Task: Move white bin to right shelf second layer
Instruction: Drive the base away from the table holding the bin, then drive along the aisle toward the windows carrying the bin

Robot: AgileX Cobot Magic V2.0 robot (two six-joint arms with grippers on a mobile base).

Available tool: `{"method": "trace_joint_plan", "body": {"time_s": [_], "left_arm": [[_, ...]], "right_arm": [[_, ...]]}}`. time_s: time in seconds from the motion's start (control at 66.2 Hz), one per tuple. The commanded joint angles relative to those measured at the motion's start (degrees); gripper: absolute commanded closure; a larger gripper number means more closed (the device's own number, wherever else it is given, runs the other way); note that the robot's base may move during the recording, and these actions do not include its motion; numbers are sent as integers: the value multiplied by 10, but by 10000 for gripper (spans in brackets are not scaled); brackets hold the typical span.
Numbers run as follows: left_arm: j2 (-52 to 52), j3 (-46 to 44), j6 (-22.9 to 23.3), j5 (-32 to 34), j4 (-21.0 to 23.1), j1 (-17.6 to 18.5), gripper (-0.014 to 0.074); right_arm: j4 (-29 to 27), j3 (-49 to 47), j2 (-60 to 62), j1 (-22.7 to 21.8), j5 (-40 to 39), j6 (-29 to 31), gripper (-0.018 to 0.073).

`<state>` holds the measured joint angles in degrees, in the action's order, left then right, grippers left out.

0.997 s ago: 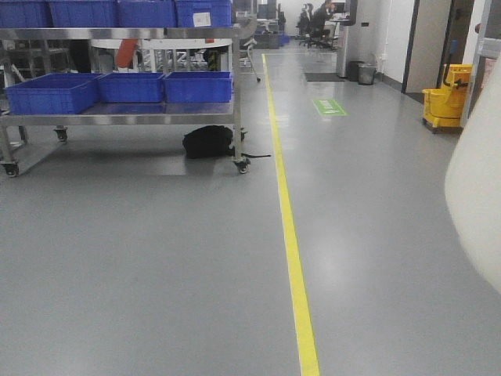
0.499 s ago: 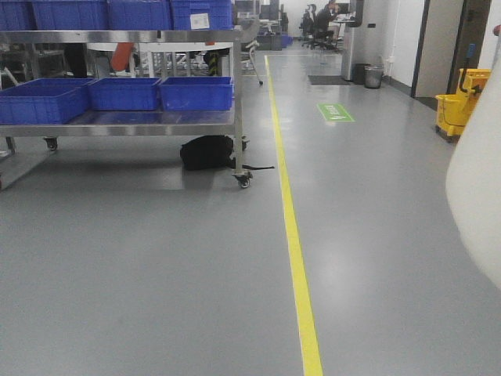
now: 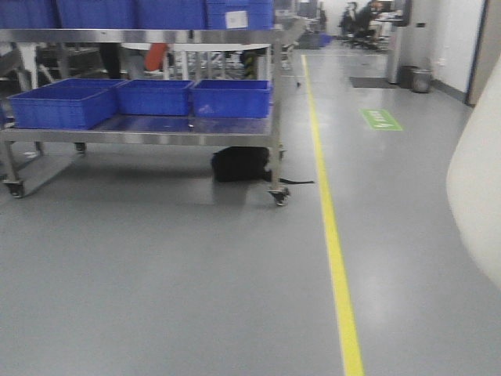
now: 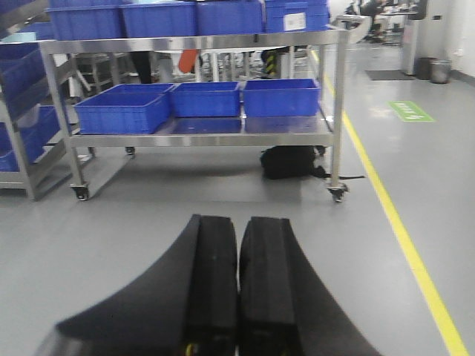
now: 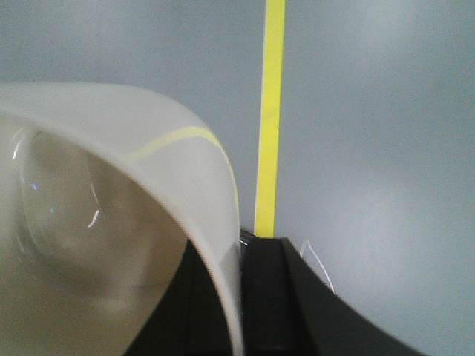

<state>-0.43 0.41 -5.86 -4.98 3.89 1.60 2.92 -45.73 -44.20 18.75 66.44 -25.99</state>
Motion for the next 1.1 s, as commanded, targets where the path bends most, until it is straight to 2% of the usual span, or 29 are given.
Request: {"method": "trace_joint_plan", "body": {"time_s": [0.0, 1.088], "left_arm": [[-10, 21, 1, 50, 3, 2, 512], [-10, 21, 1, 50, 3, 2, 512]], "right_arm": [[4, -16, 3, -3, -30, 5, 490], [2, -16, 3, -3, -31, 5, 490]]}}
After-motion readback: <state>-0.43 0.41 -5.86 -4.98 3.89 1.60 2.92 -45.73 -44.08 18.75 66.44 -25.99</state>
